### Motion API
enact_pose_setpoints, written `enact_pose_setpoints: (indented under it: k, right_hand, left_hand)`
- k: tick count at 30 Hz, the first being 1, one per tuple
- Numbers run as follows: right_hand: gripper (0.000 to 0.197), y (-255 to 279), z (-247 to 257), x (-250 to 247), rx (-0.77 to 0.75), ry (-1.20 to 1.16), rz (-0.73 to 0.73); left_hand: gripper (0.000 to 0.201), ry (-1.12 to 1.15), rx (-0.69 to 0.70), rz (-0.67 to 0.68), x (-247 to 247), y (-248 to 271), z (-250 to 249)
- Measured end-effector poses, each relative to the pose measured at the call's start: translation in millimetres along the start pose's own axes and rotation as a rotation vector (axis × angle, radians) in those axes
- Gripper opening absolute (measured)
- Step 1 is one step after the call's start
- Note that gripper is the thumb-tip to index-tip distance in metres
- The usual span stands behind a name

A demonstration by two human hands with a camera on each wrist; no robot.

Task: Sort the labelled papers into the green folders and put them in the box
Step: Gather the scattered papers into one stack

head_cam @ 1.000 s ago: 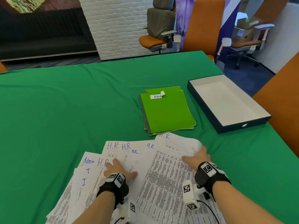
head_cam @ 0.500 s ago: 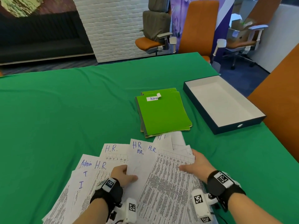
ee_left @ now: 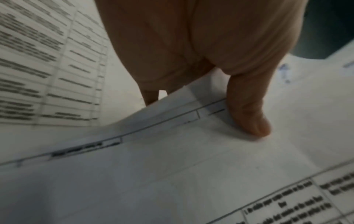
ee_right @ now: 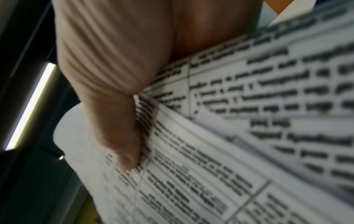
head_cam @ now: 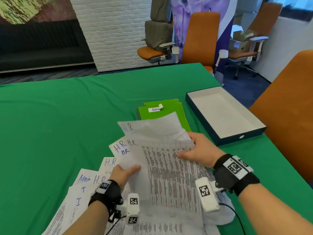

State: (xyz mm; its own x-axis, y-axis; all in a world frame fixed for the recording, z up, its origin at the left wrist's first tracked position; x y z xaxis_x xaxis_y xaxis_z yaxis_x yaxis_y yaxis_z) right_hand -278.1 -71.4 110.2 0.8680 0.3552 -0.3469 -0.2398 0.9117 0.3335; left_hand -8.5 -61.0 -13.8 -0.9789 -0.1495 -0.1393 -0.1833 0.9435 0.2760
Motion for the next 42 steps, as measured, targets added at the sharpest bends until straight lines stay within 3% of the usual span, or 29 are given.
enact_pose_setpoints:
  k: [3,7,10,13,20,26,30,35,42]
  right_hand:
    - [0.048,0.2,-2.5,-15.0,0.006,-0.126,0.041]
    - [0.065,-1.5,-2.8,-27.4,-0.022,-0.253,0.034]
    - [0.058,-4.7,2.8,-39.3,-0.039,-0.248,-0.172]
    - [0.055,-3.5,20.3,-41.1,-0.084,-0.196,-0.385]
    - [0.061,9.2,34.5,-46.4,-0.290,-0.348,-0.567]
    - [0.068,15.7,21.4,-37.5,-0.237,-0.359,-0.587]
    - [0.078,18.1,-0.9,-39.6,-0.123,-0.516,-0.608]
    - [0.048,23.8,-7.3,-24.9,-0.063,-0.429,-0.532]
    - [0.047,45.8,-24.6,-6.6,-0.013,-0.473,-0.572]
  left_hand:
    - [0.032,0.086,0.131,0.027,-1.9,-4.1,-34.5]
    - [0.041,0.061,0.255,0.090,-3.0,-5.8,-76.8]
    - [0.044,-0.029,0.341,0.129,1.8,-2.7,-95.2]
    - [0.053,-0.070,0.423,0.056,12.6,0.1,-111.5]
    - [0.057,0.106,0.552,-0.109,24.3,10.6,-140.5]
    - [0.028,0.085,0.509,-0.055,42.1,32.7,-140.9]
    - [0.026,0.117,0.454,-0.082,40.3,47.1,-133.1]
    - [0.023,-0.046,0.481,-0.004,42.7,61.1,-127.7]
    - [0.024,0.113,0.384,-0.116,16.6,69.0,-108.3]
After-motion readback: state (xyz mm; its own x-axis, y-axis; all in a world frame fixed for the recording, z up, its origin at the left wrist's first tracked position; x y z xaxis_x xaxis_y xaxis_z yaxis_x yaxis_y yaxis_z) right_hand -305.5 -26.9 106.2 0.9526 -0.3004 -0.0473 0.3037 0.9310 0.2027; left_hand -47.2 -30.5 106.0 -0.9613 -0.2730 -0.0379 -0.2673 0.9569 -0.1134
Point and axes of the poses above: each hand's wrist, its own y-axis away from the middle knuckle, its own x-axis out of the palm, z = x × y, the point moved 4 cm from there along -y, towards the middle knuckle, and after that the axes turned 12 degrees about x, right-handed, at the moved point
